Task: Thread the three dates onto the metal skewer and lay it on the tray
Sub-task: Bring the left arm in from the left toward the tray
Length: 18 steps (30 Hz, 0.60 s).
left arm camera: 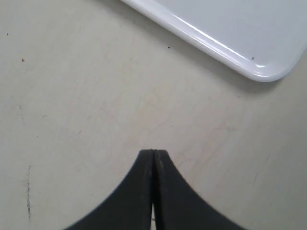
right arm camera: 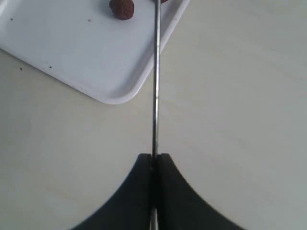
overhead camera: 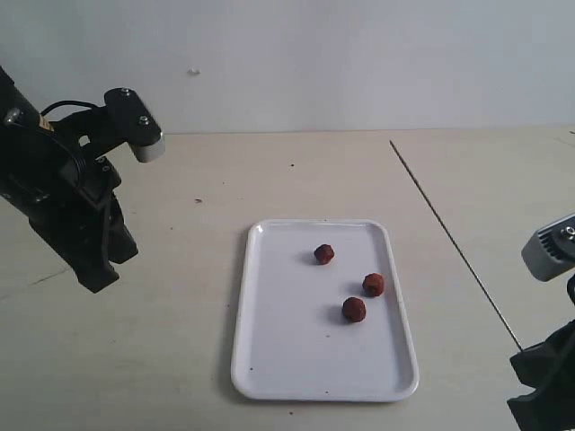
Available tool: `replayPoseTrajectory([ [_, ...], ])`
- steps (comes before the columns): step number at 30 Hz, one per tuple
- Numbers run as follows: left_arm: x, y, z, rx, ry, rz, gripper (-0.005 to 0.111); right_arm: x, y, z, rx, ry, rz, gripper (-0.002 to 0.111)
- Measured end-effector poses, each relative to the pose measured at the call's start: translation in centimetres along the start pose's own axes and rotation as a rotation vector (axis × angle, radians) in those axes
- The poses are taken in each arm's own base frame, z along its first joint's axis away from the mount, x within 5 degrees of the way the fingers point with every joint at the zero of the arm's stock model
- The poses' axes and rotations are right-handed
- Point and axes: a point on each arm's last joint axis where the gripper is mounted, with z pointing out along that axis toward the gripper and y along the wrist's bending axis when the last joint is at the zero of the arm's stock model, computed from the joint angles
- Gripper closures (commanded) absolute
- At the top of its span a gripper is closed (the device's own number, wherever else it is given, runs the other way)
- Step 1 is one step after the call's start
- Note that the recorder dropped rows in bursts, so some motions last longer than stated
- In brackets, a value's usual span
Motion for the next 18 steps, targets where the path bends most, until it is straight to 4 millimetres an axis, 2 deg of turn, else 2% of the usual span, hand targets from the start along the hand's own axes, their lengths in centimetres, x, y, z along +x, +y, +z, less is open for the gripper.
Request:
replayPoseTrajectory([
  [18, 0.0, 0.0, 0.0, 0.0, 0.0, 0.0, 0.107, -0.03, 0.12, 0.0, -0.013, -0.003, 0.017, 0.108],
])
